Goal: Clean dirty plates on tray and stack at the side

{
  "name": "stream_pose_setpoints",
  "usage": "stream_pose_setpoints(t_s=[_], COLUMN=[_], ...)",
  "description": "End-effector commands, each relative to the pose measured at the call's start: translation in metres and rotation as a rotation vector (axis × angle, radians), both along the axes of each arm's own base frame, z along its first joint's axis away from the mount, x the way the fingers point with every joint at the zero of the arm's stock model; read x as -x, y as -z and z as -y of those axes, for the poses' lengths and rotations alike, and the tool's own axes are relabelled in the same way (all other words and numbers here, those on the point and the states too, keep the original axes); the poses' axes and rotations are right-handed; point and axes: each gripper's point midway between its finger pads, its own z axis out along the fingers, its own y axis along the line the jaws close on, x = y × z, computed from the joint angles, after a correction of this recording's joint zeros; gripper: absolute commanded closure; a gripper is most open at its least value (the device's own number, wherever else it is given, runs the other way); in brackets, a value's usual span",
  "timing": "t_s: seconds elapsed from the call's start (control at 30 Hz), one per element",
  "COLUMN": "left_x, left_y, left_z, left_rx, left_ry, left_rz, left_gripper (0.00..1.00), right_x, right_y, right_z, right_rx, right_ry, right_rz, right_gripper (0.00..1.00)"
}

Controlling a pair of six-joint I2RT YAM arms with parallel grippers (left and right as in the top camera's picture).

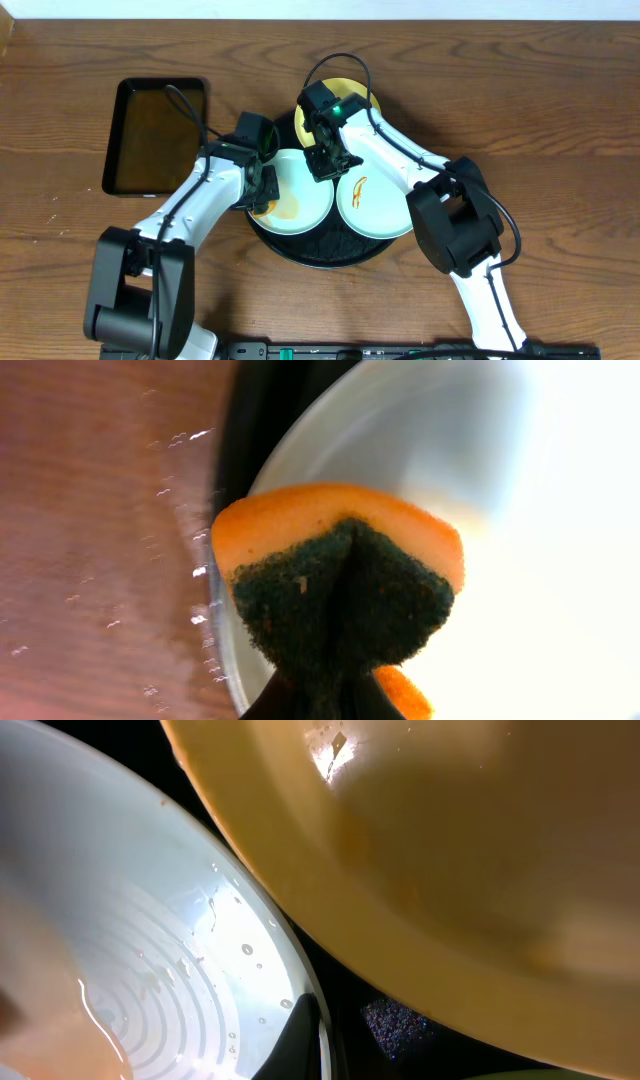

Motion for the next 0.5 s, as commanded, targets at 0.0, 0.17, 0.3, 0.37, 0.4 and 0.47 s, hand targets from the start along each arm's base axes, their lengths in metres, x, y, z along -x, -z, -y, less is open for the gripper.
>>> stream_pose_setpoints(t_s=[0.0, 0.17, 0.3, 0.37, 0.4, 0.47], left_x=[-0.006, -0.007, -0.001, 0.001, 0.002, 0.004], left_y=[-0.007, 0.007, 0.024, 0.031, 0.035, 0.045], left_z=[0.024, 0.028, 0.037, 0.046, 0.049, 0.047], left_rx=[0.136, 0.16, 0.206, 0.255, 0.27, 0.256], left_ry=[0.032, -0.013, -0.025, -0.018, -0.017, -0.02], left_rz=[0.009, -0.022, -0.087, -0.117, -0.13, -0.152], left_gripper=[0.93, 0.93, 0.92, 0.93, 0.93, 0.93], right_x=[0.003, 0.003, 0.003, 0.003, 0.003, 0.003], right_y=[0.02, 0.021, 0.021, 0.021, 0.021, 0.021], right_z=[0.007, 0.007, 0.007, 0.007, 0.007, 0.007], right_rx=[0.06, 0.061, 0.061, 0.061, 0.061, 0.061], right_ry=[0.035, 0.035, 0.035, 0.035, 0.035, 0.034], right_rz=[-0.013, -0.014, -0.014, -0.013, -0.014, -0.014], right_gripper=[0.99, 0.98, 0.98, 0.99, 0.98, 0.98])
